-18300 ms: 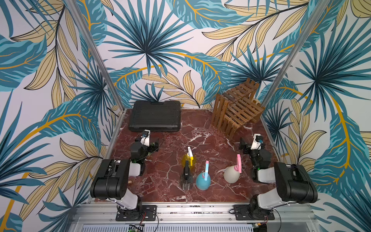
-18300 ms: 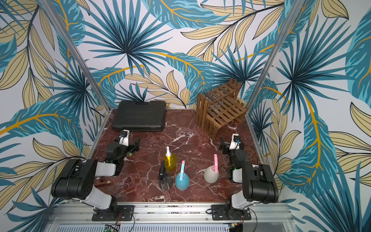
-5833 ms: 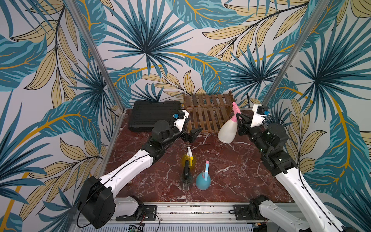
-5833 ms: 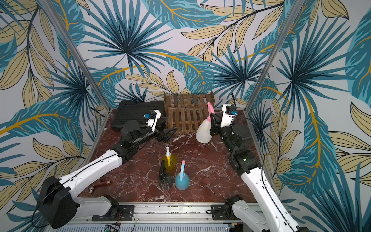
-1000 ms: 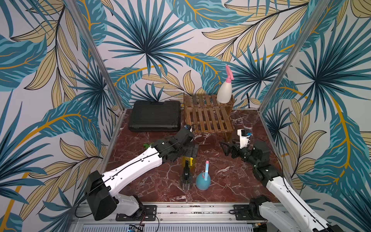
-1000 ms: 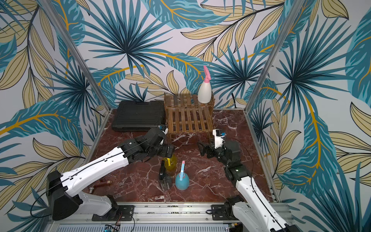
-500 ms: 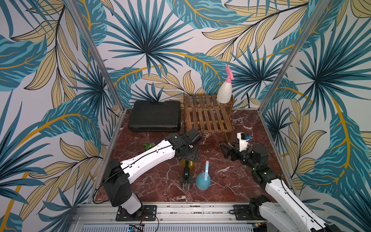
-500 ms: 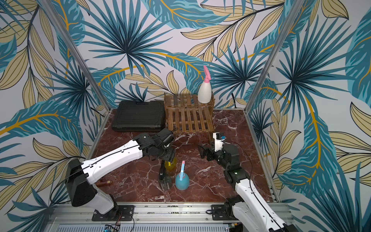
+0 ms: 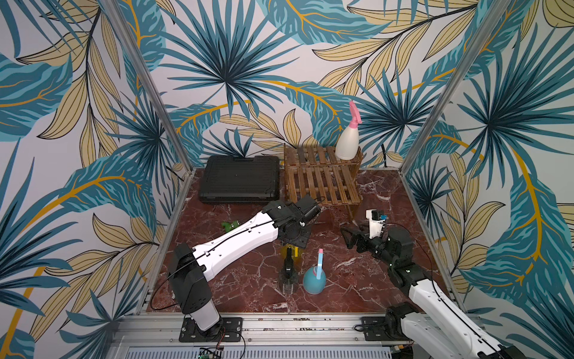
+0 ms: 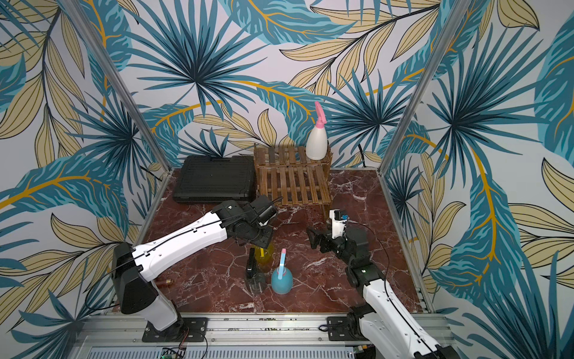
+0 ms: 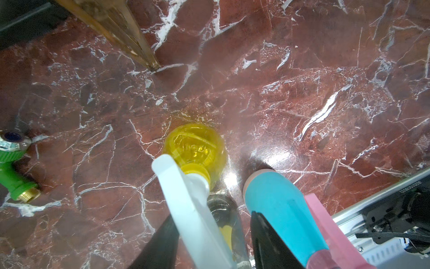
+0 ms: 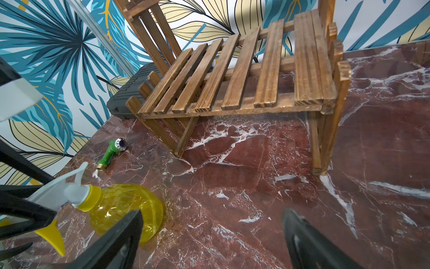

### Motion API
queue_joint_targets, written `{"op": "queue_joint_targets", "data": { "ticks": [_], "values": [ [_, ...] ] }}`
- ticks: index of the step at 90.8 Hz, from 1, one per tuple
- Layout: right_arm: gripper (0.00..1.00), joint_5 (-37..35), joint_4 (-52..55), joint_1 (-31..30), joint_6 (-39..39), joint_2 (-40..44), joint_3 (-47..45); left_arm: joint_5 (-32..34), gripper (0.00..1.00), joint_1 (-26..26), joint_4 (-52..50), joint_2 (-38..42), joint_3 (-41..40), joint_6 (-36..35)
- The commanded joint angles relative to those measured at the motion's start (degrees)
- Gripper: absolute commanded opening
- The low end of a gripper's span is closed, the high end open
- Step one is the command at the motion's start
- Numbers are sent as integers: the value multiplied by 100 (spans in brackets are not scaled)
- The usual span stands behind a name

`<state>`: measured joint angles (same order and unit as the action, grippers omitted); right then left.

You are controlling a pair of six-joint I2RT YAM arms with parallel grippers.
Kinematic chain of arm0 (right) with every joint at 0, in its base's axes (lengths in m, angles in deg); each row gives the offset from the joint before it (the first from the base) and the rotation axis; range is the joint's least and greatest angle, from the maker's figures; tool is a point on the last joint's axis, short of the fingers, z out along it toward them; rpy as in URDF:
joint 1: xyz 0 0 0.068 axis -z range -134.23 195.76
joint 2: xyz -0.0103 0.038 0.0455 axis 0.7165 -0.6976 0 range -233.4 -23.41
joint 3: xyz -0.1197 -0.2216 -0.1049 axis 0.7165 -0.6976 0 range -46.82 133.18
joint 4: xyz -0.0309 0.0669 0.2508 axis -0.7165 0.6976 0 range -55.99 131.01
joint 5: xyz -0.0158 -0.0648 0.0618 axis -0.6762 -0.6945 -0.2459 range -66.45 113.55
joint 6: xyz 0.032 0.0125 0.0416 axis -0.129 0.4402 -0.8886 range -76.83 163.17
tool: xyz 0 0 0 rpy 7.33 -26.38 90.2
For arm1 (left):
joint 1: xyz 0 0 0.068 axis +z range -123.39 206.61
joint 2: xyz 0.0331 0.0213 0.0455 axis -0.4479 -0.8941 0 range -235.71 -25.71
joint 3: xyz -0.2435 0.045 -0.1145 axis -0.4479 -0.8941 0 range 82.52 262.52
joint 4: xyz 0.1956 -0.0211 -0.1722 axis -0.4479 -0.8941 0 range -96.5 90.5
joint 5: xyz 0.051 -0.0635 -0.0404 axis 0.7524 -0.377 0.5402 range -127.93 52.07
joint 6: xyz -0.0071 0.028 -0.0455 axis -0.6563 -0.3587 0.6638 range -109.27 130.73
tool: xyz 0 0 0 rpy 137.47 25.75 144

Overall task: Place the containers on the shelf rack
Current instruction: 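Pick up a container from the center of the board.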

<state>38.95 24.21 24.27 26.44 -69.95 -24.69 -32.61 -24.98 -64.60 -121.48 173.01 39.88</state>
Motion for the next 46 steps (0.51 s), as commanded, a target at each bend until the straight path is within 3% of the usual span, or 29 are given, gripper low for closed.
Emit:
{"op": "queue_joint_targets", "data": {
  "ticks": [1, 46],
  "values": [
    [99, -93, -162, -30, 78, 116, -162, 209, 54, -65, -345, -118, 227, -23],
    [99, -237, -143, -30, 61, 246, -254, 390, 31, -123, -311, -253, 464, -264]
  ]
}}
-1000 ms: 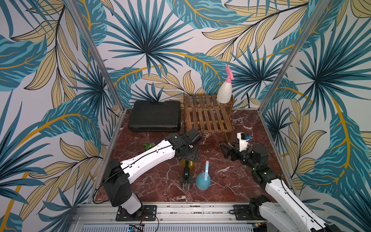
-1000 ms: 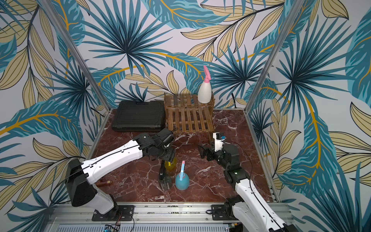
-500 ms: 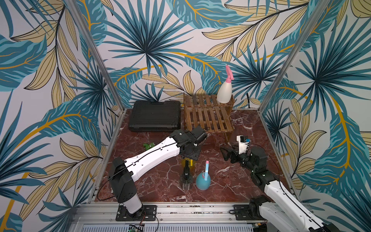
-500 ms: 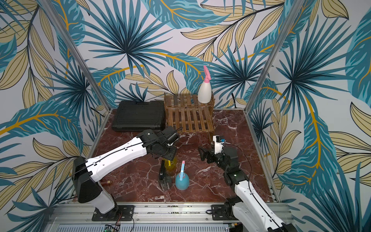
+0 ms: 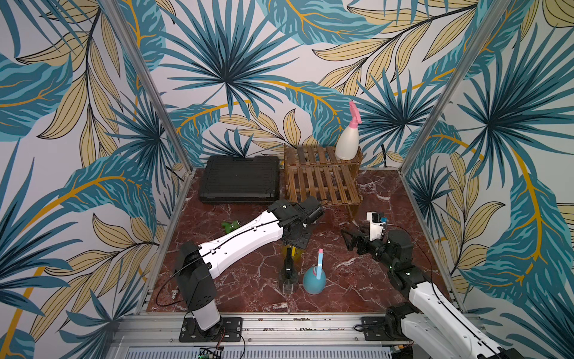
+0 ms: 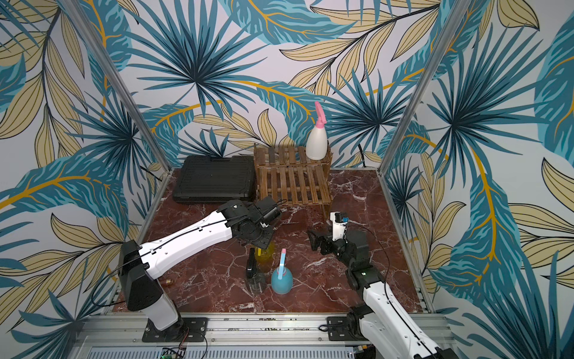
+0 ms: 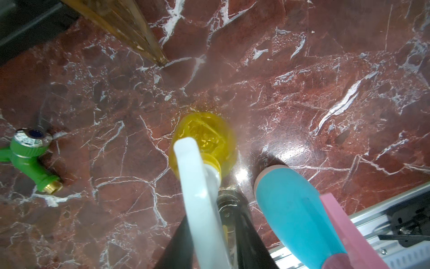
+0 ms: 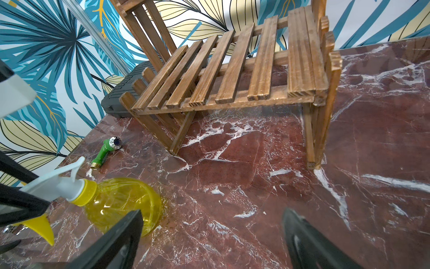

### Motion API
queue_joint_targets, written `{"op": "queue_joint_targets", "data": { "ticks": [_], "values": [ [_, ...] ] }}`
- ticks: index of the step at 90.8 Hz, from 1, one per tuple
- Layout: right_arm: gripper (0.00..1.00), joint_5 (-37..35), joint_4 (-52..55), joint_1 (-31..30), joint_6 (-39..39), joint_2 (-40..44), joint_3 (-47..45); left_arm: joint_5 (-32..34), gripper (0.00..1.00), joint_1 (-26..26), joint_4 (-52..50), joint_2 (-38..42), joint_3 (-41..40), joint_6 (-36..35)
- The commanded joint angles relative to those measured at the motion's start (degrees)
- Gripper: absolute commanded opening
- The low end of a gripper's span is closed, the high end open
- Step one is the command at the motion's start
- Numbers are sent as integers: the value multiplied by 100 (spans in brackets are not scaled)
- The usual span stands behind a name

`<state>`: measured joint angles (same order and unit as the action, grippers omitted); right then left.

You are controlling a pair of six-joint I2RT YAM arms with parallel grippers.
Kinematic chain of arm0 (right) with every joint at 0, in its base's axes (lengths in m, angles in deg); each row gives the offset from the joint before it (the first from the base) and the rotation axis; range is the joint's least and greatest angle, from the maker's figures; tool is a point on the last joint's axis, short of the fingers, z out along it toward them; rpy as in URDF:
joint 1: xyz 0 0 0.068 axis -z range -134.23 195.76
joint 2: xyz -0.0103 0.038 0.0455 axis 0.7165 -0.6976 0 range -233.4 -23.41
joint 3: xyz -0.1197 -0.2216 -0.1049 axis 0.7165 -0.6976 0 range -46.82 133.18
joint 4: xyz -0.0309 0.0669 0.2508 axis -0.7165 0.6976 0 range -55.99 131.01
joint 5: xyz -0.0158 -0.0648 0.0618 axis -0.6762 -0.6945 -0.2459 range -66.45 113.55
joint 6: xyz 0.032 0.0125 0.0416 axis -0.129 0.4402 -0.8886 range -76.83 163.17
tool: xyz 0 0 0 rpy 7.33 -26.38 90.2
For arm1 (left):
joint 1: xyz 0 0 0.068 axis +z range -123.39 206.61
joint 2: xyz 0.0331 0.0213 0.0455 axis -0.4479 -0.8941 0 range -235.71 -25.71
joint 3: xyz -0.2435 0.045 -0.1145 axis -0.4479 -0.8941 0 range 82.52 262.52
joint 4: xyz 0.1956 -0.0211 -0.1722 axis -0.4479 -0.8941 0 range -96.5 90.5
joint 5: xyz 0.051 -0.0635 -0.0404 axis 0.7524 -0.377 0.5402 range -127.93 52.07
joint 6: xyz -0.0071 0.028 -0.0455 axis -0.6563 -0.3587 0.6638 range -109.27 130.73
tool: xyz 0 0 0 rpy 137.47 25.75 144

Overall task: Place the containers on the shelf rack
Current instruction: 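Pick up a container from the center of the board.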

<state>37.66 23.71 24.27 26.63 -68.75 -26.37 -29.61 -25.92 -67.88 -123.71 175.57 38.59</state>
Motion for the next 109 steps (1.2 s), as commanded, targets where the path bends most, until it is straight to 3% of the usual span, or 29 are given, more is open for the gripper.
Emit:
{"op": "queue_joint_targets", "data": {
  "ticks": [1, 33, 63, 86, 96, 109],
  "values": [
    [99, -109, -93, -30, 39, 137, -85, 86, 31, -29, 17, -24, 211, -142],
    [99, -202, 173, -29, 48, 477, 189, -33, 7, -29, 454, 58, 271, -1128],
    [99, 89, 620, -29, 296, 529, 747, -524, 0, 130, 353, -160, 965, -3146],
    [99, 1337, 227, -30, 1047, 726, 899, -1173, 0, 428, 210, -109, 1450, -5213],
    [99, 2108, 91, -26, 1389, 566, 1040, -1690, 0, 555, 320, 91, 1359, -5702],
    [99, 2678, 55, -30, 1649, 201, 1260, -1845, 0, 557, 514, 269, 1205, -6316]
  ]
}}
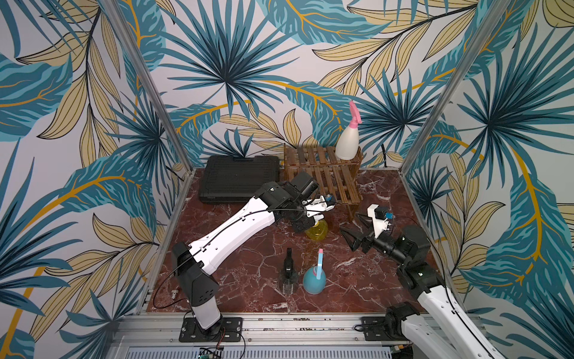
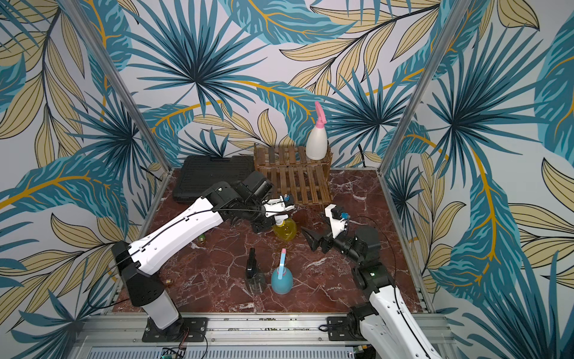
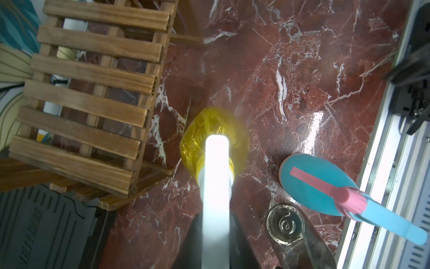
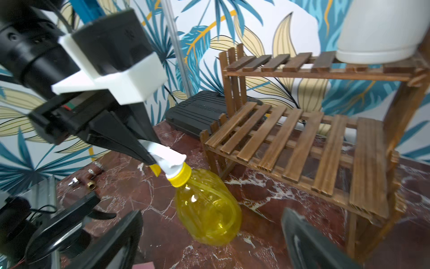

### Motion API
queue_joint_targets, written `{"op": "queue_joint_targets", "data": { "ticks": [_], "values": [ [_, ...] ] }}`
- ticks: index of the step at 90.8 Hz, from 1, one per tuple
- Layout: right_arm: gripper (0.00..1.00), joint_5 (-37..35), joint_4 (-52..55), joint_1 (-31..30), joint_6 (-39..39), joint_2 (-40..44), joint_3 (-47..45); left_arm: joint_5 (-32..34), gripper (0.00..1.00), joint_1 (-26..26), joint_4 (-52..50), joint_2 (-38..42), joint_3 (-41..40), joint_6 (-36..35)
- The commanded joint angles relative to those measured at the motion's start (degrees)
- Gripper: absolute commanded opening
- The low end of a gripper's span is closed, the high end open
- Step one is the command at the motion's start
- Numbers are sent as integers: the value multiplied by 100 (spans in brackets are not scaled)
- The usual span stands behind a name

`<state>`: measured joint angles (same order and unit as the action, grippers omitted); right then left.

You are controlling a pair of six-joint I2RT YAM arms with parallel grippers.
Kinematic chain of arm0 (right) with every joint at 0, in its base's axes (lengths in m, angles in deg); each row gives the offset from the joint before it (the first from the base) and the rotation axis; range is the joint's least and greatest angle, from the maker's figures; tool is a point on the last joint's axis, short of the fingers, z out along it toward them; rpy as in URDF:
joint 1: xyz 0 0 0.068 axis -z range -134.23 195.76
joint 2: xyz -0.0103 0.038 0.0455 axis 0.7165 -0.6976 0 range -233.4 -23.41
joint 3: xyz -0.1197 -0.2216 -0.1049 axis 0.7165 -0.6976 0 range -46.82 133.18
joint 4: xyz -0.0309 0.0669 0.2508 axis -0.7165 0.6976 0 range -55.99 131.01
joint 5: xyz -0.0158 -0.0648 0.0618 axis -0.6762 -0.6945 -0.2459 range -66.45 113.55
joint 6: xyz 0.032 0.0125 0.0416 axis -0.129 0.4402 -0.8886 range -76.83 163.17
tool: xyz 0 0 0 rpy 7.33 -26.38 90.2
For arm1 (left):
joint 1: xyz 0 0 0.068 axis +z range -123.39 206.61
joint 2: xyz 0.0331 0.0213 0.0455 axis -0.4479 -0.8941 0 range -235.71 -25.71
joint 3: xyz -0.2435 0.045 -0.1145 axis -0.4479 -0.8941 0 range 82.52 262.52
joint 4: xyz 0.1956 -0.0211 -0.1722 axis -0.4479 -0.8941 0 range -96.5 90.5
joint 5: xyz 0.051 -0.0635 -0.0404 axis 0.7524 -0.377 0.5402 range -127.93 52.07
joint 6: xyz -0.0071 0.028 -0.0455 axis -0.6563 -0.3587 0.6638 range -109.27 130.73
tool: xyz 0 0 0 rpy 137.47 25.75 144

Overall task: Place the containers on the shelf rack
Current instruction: 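Pick up a container from the center of the board.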

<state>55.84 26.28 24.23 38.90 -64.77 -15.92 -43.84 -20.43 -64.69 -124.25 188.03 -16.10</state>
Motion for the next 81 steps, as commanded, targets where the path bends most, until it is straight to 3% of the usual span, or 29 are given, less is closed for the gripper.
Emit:
{"op": "queue_joint_targets", "data": {
  "ticks": [1, 14, 42, 81],
  "values": [
    [99, 907, -203, -26, 447, -227, 237, -434, 0, 10, 197, 334, -40, -880],
    [94, 1257, -229, -20, 941, -450, 404, -599, 0, 7, 255, 403, -32, -1252],
    [72, 1923, -679, -49, 1417, -939, 647, -1084, 0, 10, 310, 422, -30, -1490],
    [49, 1937, -866, -231, 1639, -1303, 583, -1609, 0, 2, 409, 387, 17, -1540]
  ]
}}
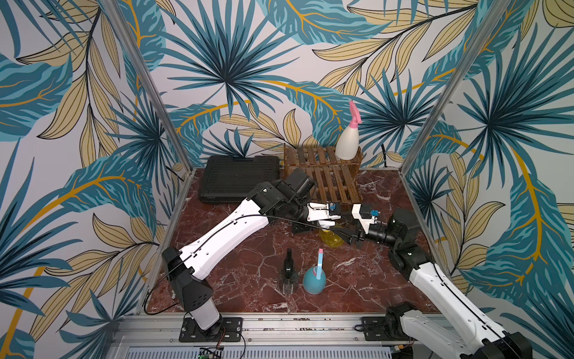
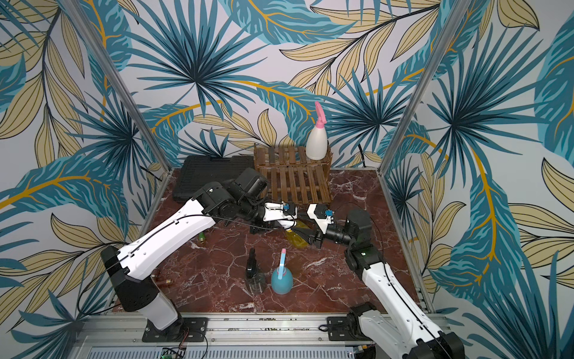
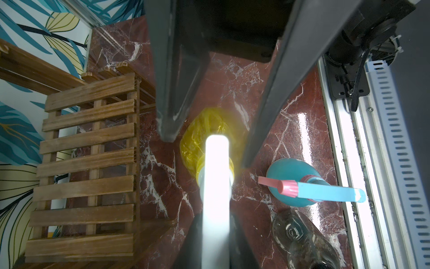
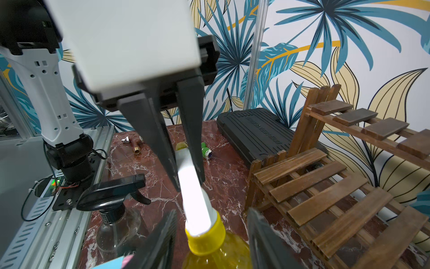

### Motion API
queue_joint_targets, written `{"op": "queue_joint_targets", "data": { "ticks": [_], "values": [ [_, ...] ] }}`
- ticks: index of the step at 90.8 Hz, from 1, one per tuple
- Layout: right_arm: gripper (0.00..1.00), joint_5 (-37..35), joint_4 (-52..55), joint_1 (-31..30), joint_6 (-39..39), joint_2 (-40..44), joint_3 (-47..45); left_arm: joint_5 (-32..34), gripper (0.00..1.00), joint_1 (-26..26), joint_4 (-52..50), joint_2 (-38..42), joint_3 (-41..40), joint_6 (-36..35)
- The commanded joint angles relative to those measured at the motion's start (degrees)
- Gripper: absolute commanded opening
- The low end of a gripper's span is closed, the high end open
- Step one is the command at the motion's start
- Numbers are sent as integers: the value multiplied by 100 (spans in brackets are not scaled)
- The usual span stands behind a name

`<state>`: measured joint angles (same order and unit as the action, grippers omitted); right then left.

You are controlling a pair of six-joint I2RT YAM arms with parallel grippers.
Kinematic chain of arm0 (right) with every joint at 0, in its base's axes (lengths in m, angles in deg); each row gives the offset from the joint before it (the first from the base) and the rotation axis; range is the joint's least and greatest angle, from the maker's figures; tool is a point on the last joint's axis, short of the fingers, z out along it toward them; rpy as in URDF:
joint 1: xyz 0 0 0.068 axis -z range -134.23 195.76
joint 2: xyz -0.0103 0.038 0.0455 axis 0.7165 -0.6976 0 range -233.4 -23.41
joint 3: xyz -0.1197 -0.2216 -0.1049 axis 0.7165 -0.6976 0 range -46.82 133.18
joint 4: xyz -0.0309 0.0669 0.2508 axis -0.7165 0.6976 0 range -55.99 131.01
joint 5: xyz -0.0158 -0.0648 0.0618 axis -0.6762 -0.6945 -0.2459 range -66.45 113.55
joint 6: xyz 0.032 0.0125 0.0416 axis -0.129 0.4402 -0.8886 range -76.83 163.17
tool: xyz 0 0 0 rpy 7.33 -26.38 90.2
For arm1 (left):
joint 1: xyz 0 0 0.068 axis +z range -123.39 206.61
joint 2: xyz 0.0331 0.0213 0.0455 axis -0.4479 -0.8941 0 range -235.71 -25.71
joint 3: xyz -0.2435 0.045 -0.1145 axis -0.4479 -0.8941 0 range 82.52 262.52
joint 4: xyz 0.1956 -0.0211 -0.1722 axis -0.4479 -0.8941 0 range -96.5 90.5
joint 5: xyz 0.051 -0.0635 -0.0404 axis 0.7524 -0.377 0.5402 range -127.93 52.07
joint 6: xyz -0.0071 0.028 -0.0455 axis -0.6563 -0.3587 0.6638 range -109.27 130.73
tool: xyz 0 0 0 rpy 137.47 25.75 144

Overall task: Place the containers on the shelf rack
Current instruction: 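Pick up a container from the center of the board.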

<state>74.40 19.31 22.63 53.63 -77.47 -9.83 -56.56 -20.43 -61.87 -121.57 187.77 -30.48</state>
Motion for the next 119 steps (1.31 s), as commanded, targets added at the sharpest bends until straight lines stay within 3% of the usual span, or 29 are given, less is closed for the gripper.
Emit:
{"op": "queue_joint_targets", "data": {
  "ticks": [1, 29, 62, 79, 99, 111, 119],
  "values": [
    [48, 78, -171, -74, 175, -42, -26, -353, 0, 2, 128, 115, 46, -104],
    [32, 259, -309, -190, 220, -278, -8, -569, 0, -13, 96, 32, 261, -82],
    [23, 404, -405, -226, 236, -443, 26, -521, 0, -16, -210, -157, 487, -235],
    [33, 628, -373, -238, 232, -497, 69, -530, 0, -12, -233, -285, 486, -288],
    [15, 881, 26, -251, 428, -640, 201, -690, 0, -23, -157, -355, 474, -273],
    [1, 610, -160, -248, 317, -647, 122, -575, 0, -20, -118, -372, 455, -176],
    [0, 444, -437, -261, 132, -620, -64, -525, 0, -24, -49, -381, 362, -78]
  ]
}}
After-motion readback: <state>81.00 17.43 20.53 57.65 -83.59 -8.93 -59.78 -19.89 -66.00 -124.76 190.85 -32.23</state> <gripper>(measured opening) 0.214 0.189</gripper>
